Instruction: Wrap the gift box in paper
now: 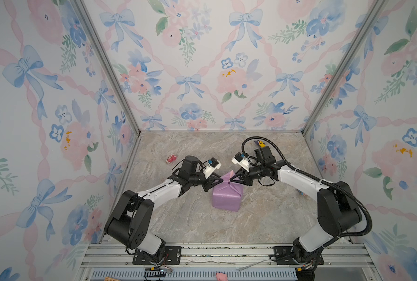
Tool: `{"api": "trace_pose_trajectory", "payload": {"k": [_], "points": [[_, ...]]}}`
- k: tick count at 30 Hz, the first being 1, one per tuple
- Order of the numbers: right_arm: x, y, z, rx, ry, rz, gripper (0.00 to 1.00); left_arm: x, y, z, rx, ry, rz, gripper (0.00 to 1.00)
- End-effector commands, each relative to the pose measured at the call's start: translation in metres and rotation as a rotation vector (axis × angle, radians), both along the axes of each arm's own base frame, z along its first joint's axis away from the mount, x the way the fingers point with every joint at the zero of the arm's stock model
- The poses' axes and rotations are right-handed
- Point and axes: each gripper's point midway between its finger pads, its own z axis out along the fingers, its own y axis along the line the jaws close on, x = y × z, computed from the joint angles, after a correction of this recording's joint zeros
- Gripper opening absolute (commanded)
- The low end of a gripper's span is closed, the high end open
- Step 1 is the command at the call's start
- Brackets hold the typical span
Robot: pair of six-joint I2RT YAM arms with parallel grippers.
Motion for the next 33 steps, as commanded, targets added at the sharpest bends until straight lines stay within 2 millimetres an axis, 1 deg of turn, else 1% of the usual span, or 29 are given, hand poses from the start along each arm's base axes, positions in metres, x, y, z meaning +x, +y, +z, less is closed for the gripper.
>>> {"api": "trace_pose_trajectory", "payload": {"k": [1,2,5,6,8,12,14,19,23,28,33], "points": [[-0.005,0.011,0.005,0.067,0.016,0.029,0.16,-0.006,0.001,-0.012,0.033,0.014,-0.002,0.23],[-0.005,0.011,0.004,0.068,0.017,0.029,0.16,-0.004,0.002,-0.012,0.036,0.010,0.006,0.23],[-0.006,0.015,0.005,0.069,0.003,0.037,0.11,-0.002,0.003,-0.012,0.042,0.005,0.018,0.23],[-0.005,0.017,-0.002,0.060,0.017,0.038,0.08,-0.002,0.003,-0.012,0.042,0.004,0.019,0.23],[-0.005,0.020,-0.007,0.053,0.018,0.042,0.05,-0.003,0.001,-0.010,0.037,0.001,0.012,0.23],[-0.008,0.022,-0.013,0.017,-0.028,0.068,0.00,-0.005,-0.002,-0.001,0.012,0.001,-0.013,0.33],[-0.009,0.020,-0.014,0.002,-0.066,0.085,0.00,-0.005,-0.003,0.001,0.016,-0.003,-0.025,0.34],[-0.013,0.017,-0.007,-0.005,-0.179,0.172,0.00,-0.011,-0.005,-0.003,0.046,0.046,-0.084,0.35],[-0.011,0.017,0.002,-0.004,-0.215,0.199,0.00,-0.013,-0.004,-0.002,0.038,0.065,-0.098,0.37],[-0.015,0.017,0.013,0.029,-0.265,0.247,0.00,-0.013,0.001,-0.004,0.058,0.076,-0.089,0.37],[-0.019,0.017,0.015,0.044,-0.278,0.285,0.00,-0.013,0.001,-0.008,0.061,0.088,-0.097,0.37]]}}
